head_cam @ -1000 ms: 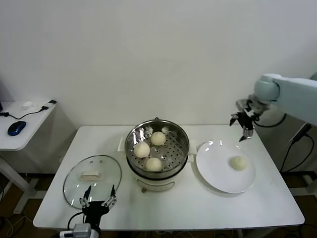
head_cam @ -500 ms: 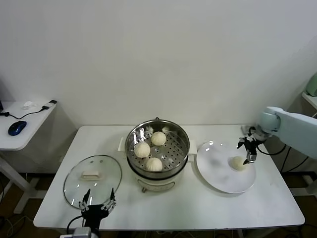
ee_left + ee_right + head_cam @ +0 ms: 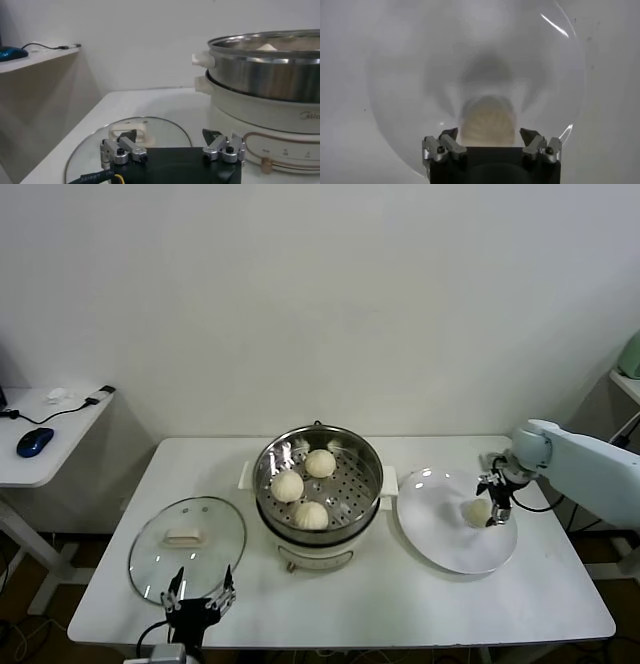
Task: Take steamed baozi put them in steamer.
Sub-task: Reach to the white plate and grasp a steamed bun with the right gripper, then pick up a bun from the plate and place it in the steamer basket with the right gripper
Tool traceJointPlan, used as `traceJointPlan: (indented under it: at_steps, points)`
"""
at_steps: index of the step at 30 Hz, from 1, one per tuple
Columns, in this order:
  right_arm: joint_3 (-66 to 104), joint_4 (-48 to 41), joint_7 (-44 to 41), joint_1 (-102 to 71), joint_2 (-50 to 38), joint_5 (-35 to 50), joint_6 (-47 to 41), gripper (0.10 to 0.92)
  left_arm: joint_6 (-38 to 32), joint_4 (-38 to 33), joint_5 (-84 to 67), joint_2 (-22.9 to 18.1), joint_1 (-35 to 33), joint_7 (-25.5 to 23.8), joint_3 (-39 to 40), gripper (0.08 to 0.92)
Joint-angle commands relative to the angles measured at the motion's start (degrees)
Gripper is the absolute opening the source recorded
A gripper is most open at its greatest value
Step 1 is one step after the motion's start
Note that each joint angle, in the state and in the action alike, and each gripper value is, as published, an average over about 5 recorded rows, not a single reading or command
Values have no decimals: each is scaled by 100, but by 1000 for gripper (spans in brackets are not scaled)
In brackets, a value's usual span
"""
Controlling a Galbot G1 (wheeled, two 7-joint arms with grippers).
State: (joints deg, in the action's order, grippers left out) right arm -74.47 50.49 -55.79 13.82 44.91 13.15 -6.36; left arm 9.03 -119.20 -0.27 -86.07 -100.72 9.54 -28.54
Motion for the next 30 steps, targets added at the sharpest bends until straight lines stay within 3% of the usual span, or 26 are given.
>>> traceJointPlan:
  at_steps: [1,6,10,15,21,30]
  points:
    - [211,-212,-94,-255,108,-215,-15,794,7,-16,-2,-5,-12,5,3,823]
    - [121,-20,-107,-64,65,-169,-67,681,13,-28,-7,2,-21,8,9,823]
    - [-388,434,-77,682,15,285,-212,642,39,-53,-5,5,-17,4,28,823]
    - [-2122,1534,-79,2796,145,1733,-547,628,66,-102,-5,41,-47,-6,59,823]
    - [-3413,2601,-179,5155,914,3850,-966,628,77,-90,1,91,-16,-15,119,823]
    - [-2931,3474,622,5465,2210,5478,-1788,628,144,-159,-10,156,109,-61,150,823]
